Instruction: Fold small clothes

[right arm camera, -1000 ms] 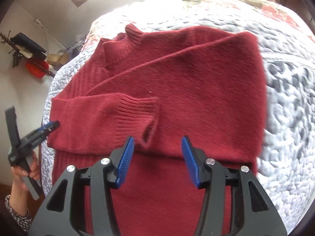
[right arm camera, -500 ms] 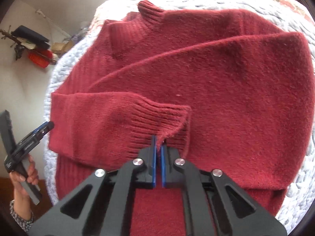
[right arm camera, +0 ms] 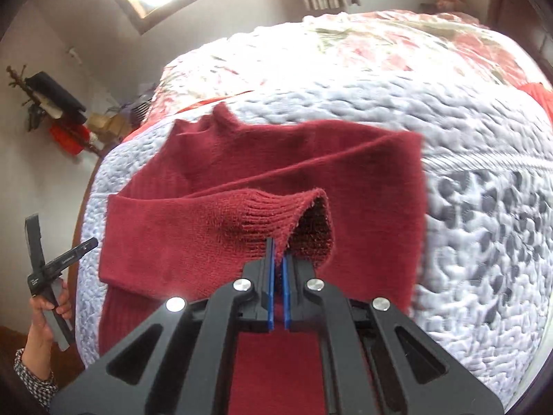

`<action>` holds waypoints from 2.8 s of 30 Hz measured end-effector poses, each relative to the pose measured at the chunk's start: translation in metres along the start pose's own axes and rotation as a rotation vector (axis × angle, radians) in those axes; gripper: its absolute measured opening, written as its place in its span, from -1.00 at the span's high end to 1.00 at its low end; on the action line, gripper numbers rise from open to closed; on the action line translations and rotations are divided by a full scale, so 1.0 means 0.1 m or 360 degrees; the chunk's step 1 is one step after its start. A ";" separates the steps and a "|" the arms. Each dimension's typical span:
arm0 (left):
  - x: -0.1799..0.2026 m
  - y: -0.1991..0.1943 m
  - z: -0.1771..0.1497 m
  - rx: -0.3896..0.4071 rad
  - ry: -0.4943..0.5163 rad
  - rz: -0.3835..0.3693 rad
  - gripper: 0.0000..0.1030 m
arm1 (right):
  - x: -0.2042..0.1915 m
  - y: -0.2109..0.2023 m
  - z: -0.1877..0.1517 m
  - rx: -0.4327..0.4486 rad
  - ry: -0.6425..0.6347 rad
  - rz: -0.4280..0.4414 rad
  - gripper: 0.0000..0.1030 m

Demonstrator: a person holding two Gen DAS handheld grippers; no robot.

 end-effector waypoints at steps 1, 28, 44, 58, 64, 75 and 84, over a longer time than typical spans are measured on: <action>0.06 0.03 0.00 -0.0009 0.0007 -0.0029 -0.11 | 0.05 0.03 -0.02 -0.0017 0.0023 -0.0005 0.96; 0.63 -0.08 0.13 0.0109 0.0186 0.0015 -0.16 | 0.42 -0.03 -0.04 0.0007 0.0062 -0.0086 0.60; 0.95 0.11 -0.13 -0.0064 0.0310 -0.0044 -0.23 | 0.60 0.12 -0.28 -0.0060 0.0196 -0.0073 0.63; 0.13 -0.70 -1.49 -0.0152 0.0432 0.0019 -0.44 | 0.50 -0.72 -1.76 -0.0192 0.0195 -0.0092 0.36; -0.17 -0.83 -2.23 -0.0314 0.0458 0.0011 -0.45 | 0.58 -0.91 -2.61 -0.0334 0.0273 -0.0097 0.25; -0.36 -0.77 -3.16 -0.0519 0.0419 -0.0006 -0.45 | 0.66 -0.93 -3.51 -0.0515 0.0360 -0.0036 0.12; -0.11 -0.90 -3.47 -0.0569 0.0422 -0.0123 -0.31 | 0.43 -0.82 -3.61 -0.0551 0.0288 0.0061 0.08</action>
Point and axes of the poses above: each gripper's, at about its wrist camera, not at the fingertips, and y roughly the way its jaws point, x to its right, z to its top, the point moved 5 cm from there along y, roughly the way its jaws point, and after that the axes turned 9 degrees about z, right-handed, at the moved point
